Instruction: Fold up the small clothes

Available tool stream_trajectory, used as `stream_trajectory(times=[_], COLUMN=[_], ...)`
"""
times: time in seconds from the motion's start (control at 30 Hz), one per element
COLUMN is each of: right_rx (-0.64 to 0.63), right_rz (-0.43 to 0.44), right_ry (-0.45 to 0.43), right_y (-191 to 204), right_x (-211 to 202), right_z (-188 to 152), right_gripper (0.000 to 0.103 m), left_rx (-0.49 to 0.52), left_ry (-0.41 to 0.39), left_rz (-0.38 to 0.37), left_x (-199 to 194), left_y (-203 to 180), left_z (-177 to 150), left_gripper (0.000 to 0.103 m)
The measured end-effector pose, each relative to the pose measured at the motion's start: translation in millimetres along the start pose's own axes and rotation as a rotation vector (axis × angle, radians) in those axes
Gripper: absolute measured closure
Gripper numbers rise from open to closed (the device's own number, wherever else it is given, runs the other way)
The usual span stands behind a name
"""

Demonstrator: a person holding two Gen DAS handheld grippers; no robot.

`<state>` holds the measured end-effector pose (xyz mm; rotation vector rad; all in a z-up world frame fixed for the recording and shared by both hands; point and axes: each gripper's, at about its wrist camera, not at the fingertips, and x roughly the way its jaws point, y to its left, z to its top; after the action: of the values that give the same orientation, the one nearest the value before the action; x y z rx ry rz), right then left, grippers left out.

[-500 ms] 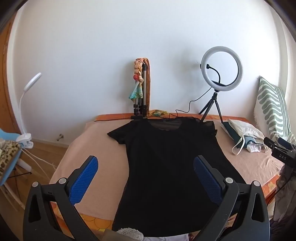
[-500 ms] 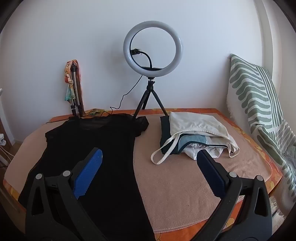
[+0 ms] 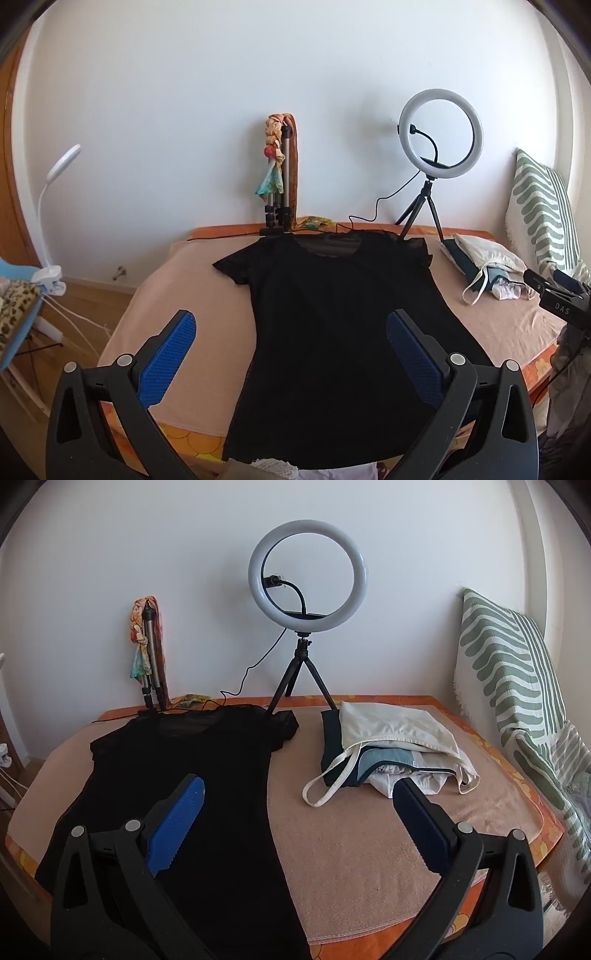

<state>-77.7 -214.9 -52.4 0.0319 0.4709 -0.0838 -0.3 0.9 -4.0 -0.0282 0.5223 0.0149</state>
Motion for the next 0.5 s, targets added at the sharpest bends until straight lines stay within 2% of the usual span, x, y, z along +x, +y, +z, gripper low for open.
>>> stream_trajectory(times=[0.5], right_rx=[-0.004], right_rz=[-0.004], right_ry=[0.003], right_y=[1.6], right_x=[0.4], right_z=[-0.2], right_gripper=[0.0], left_rx=[0.0], left_ry=[-0.01], left_rz=[0.009], left_x=[-1.6], left_y=[2.0], left_z=[-0.8], left_gripper=[0.0])
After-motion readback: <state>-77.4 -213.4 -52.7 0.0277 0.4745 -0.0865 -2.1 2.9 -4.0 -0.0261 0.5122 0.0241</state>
